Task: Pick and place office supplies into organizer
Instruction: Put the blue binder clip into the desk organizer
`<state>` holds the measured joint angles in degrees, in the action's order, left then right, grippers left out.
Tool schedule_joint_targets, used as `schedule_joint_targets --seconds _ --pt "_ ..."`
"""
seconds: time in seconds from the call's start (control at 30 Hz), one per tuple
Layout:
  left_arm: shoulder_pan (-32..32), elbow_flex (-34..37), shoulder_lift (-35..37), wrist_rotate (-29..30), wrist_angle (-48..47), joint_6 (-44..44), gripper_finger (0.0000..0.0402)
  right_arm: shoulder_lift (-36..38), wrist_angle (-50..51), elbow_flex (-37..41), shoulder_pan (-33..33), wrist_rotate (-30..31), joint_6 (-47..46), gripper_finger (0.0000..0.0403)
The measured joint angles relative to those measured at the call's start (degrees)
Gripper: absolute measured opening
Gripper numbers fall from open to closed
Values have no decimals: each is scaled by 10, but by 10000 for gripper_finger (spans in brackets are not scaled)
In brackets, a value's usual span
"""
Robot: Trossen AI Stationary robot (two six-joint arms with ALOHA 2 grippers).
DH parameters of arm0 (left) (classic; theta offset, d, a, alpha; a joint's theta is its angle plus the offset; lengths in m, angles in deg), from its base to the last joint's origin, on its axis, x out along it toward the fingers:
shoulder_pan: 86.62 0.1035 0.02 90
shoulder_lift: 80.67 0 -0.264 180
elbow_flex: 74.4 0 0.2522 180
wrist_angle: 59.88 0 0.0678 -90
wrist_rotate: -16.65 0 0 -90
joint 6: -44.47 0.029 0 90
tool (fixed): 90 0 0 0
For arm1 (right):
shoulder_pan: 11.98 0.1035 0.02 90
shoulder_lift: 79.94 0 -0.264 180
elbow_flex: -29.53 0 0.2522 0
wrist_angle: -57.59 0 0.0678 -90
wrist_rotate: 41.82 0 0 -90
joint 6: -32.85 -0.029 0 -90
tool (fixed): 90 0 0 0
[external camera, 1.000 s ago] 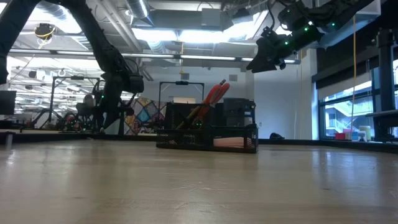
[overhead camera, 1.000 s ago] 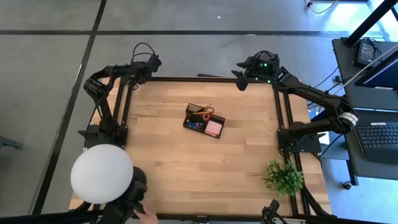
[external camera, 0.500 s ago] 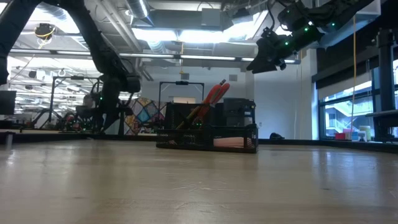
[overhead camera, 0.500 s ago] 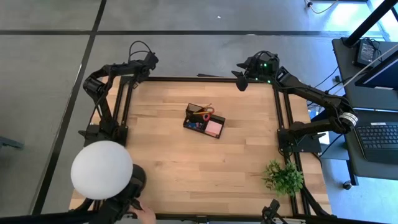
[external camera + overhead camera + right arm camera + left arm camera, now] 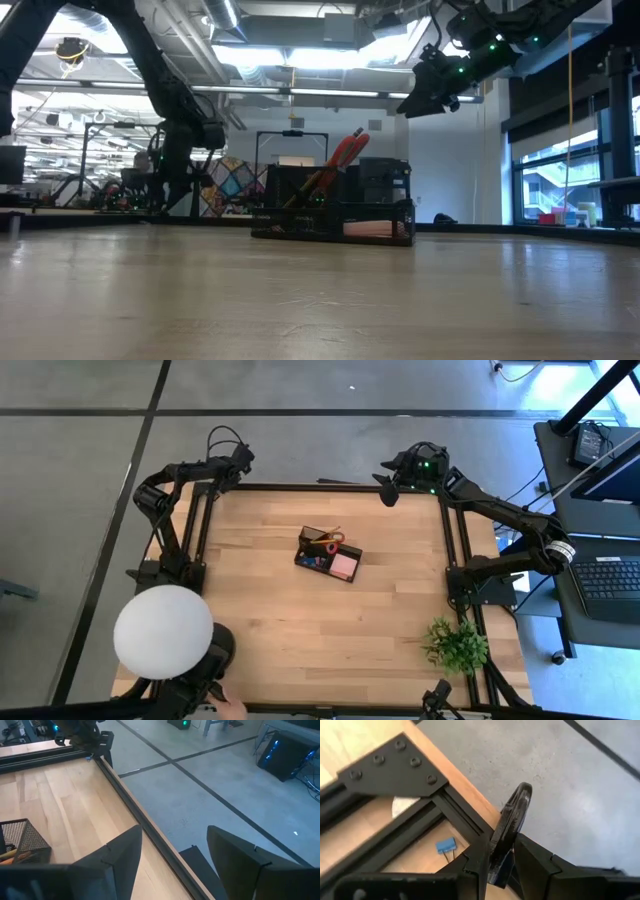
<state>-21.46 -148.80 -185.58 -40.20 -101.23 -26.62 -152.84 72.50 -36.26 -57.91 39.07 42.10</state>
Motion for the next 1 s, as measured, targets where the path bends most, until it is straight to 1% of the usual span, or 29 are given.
schedule_joint_targets --seconds 0.2,0.37,0.57,0.7,0.83,1.0 --pt "0 0 1 -3 -2 99 82 0 0 0 0 0 1 228" --pt "-5 -1 5 -7 -6 219 82 0 -1 0 0 1 2 228" --pt "-13 1 27 -20 -22 328 82 0 -2 0 0 1 1 228" --pt "-13 1 35 -28 -55 341 82 0 -1 0 0 1 0 228" --pt "-13 1 35 -30 -85 388 82 0 -1 0 0 1 0 228" --pt "-14 2 35 -52 -97 451 82 0 -1 0 0 1 -1 228"
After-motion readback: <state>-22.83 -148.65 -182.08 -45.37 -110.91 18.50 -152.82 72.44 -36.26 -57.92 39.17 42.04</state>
